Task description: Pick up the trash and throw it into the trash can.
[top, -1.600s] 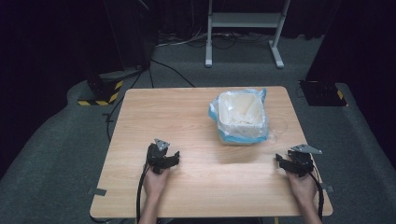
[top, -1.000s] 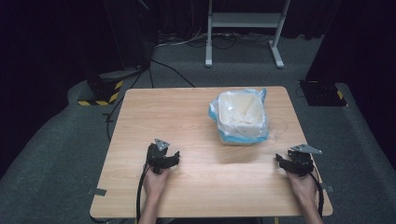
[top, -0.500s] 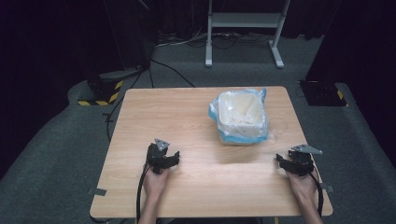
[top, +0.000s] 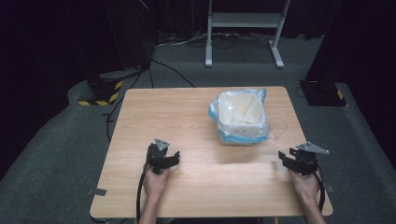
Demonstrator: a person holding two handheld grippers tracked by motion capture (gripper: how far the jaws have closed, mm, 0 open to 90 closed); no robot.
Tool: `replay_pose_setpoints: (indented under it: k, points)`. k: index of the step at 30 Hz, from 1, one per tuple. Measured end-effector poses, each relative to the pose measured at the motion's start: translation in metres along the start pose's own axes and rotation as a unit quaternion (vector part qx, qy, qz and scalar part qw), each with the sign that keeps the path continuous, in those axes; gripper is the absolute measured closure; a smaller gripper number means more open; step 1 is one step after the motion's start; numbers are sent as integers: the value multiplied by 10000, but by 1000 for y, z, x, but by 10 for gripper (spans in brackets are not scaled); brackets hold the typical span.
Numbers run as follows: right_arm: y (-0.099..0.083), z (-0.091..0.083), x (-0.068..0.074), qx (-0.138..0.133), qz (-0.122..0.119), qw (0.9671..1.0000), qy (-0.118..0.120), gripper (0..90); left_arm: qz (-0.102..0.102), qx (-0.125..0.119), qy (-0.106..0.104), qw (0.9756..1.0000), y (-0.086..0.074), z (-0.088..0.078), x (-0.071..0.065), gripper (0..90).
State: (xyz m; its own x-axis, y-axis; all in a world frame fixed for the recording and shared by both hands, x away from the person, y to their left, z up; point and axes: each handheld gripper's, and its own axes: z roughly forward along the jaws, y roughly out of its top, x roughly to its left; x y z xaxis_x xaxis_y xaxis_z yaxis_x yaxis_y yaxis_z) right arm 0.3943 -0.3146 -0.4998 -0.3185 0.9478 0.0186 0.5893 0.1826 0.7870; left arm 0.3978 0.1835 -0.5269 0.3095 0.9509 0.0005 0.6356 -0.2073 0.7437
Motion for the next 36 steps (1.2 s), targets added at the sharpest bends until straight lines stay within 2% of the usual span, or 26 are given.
replay_pose_setpoints:
  k: [3,12,17,21,28,36]
  points:
    - [4,-1,-1,-7,-13,10000,-39,464,0,2,6,10000,0,0,0,286]
    - [20,-6,-5,-131,104,9997,168,469,-2,1,10,10000,0,0,0,286]
    - [32,-12,-10,-210,197,9994,187,471,-8,-2,9,10000,0,0,0,286]
    - [41,-16,-10,-238,109,9995,169,478,-9,-2,11,10000,0,0,0,286]
    - [56,-18,-10,-298,134,9992,250,488,-12,-2,7,10000,0,0,0,286]
    - [76,-19,-17,-337,175,9990,232,510,-4,-4,1,10000,0,0,0,286]
